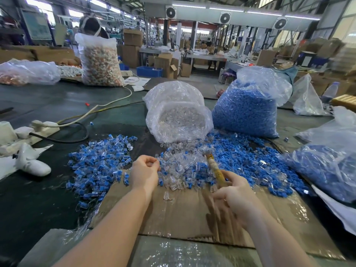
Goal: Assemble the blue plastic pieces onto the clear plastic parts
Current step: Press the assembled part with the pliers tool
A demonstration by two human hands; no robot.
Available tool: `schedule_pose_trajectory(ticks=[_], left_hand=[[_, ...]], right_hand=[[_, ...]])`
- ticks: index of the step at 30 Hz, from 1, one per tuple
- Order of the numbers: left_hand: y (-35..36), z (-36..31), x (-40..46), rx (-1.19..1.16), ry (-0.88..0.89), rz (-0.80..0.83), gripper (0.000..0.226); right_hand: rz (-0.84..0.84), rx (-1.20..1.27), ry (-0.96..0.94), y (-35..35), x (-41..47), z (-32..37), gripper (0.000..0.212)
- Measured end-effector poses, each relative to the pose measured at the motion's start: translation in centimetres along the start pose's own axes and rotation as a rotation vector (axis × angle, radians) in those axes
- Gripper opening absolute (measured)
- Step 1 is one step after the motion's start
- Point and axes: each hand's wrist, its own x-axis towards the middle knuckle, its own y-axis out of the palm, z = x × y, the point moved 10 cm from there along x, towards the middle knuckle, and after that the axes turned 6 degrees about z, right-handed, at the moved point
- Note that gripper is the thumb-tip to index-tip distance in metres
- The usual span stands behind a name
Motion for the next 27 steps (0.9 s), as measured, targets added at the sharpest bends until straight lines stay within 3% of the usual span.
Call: schedule_pose_trajectory(ticks=[5,10,15,20,23,25,27], left_hand=[[-4.3,-0.5,0.9,0.592,0.171,-0.205,0.016],[-5.3,0.9,1.6,0.811,0.132,-0.214,0.027],[-2.7,-0.4,0.4,0.762,0.242,-0.176,0.027],[2.8,-2.7,-2.9,0.542,0.492,-0.025,0.02],[5.7,-2.7,-4.4,0.485,0.538,0.071,0.02],[7.1,-2.4,-5.0,0.476,0.546,0.107,0.021],[7.9,-2.1,-5.4,0.469,0.547,0.128,0.02]], right_hand=[[-0.394,-0.509,0.007,-6.4,0.6,-0.5,0.063],[-0.515,-0.763,0.14,-9.9,0.8,-1.7,0.07],[-0.485,-0.872,0.22,-10.7,1.5,-3.2,0.073],[-0.452,-0.946,0.245,-10.4,2.1,-3.3,0.068],[-0.454,-1.003,0.255,-9.7,2.0,-2.5,0.061],[-0.534,-1.049,0.143,-8.5,1.4,-0.8,0.055],[-0.613,-1.053,-0.087,-6.4,0.5,1.4,0.047]])
